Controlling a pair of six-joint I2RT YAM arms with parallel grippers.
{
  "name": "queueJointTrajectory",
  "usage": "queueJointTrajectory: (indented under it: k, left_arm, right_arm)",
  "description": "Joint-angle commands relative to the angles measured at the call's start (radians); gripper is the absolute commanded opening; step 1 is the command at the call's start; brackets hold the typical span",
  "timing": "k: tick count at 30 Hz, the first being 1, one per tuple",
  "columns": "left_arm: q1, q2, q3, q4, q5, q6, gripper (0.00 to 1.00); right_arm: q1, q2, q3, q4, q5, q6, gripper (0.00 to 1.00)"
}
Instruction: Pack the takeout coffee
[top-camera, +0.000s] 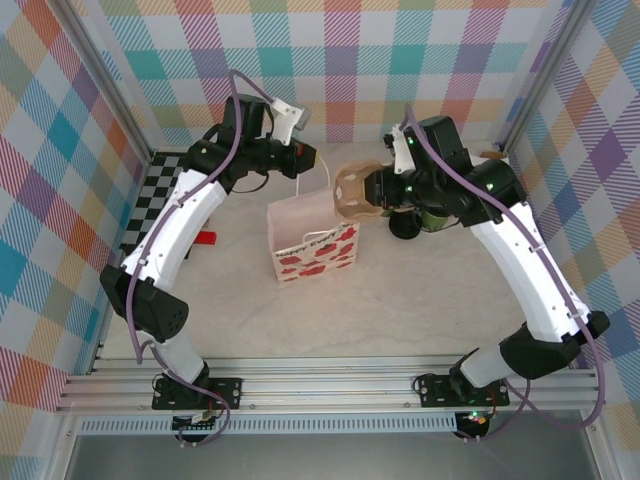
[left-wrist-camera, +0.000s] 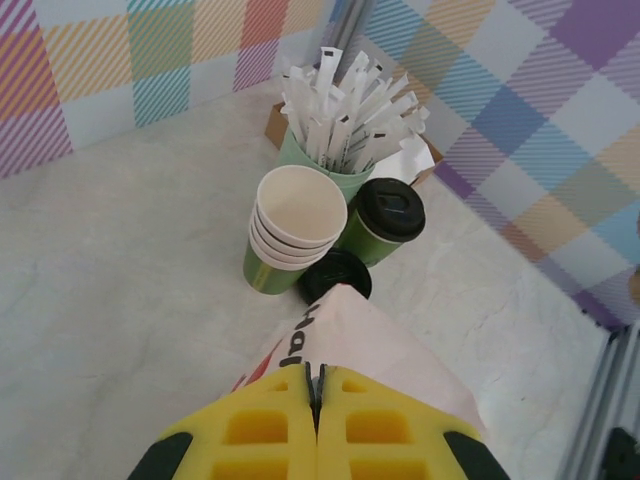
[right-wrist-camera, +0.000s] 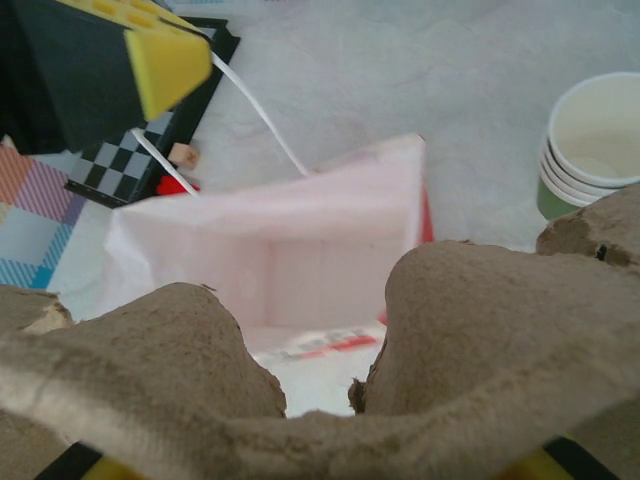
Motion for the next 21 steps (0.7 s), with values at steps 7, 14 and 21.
queueJointTrajectory:
  k: [7,14,21]
  left_arm:
    - [0.002,-0.07,-0.05,0.031,0.008,-0.179,0.0]
    - [0.003,-0.044,-0.049,0.024,0.0,-0.183,0.0]
    - [0.022,-0.015,-0.026,0.025,0.04,-0.212,0.0]
  right_arm:
    - [-0.01,0.106,0.105,0.075,-0.225,-0.039,0.32]
    - [-0.01,0.184,0.116,0.088,-0.456,-0.017,0.32]
    - [-0.01,0.252,0.123,0.05,-0.509,-0.038,0.33]
